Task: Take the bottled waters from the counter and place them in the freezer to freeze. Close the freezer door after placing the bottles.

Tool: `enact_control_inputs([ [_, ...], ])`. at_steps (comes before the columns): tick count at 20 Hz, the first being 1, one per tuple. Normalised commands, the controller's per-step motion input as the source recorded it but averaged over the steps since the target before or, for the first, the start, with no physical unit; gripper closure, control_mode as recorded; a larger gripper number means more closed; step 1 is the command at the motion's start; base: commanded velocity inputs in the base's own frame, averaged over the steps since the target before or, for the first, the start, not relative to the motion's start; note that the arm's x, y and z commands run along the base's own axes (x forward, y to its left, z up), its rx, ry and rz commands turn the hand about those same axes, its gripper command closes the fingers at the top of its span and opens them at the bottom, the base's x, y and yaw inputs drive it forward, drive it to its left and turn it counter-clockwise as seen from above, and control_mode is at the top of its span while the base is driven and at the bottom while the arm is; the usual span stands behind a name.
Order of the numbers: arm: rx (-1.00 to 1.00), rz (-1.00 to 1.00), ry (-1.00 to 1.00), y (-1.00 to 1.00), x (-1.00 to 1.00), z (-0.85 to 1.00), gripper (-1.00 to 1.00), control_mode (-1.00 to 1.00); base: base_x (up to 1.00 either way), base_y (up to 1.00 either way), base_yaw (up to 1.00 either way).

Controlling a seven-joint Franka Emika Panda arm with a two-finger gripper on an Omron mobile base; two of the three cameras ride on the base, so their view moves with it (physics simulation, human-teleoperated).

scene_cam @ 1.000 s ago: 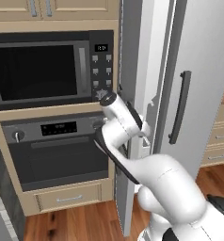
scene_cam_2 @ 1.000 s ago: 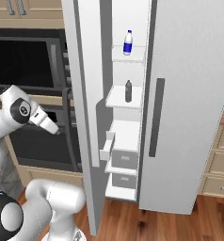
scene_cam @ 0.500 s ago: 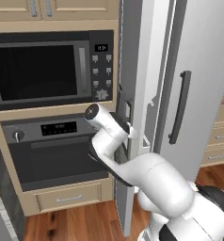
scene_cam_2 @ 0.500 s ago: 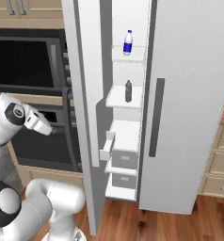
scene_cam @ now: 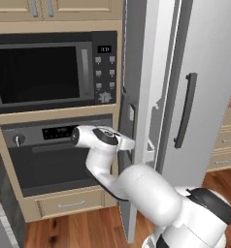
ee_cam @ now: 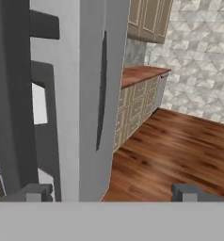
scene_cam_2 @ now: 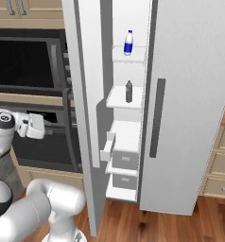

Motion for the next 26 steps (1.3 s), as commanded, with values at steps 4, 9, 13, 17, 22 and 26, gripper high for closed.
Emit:
enact_control_inputs([
  [4,-0.08,-0.17,-0.02,-0.04,0.21,0.01,-1.0,-1.0,0.0,0.0,0.0],
  [9,0.0,-0.07,0.0,-0.12,0.14,0.0,-1.0,-1.0,0.0,0.0,0.0],
  [13,0.0,-0.03,0.0,0.02,0.23,0.0,-1.0,-1.0,0.0,0.0,0.0],
  [17,0.0,0.0,0.0,0.04,0.26,0.0,-1.0,-1.0,0.0,0.0,0.0],
  [22,0.0,0.0,0.0,-0.01,0.33,0.0,-1.0,-1.0,0.0,0.0,0.0],
  [26,0.0,0.0,0.0,0.0,0.18,0.0,-1.0,-1.0,0.0,0.0,0.0],
])
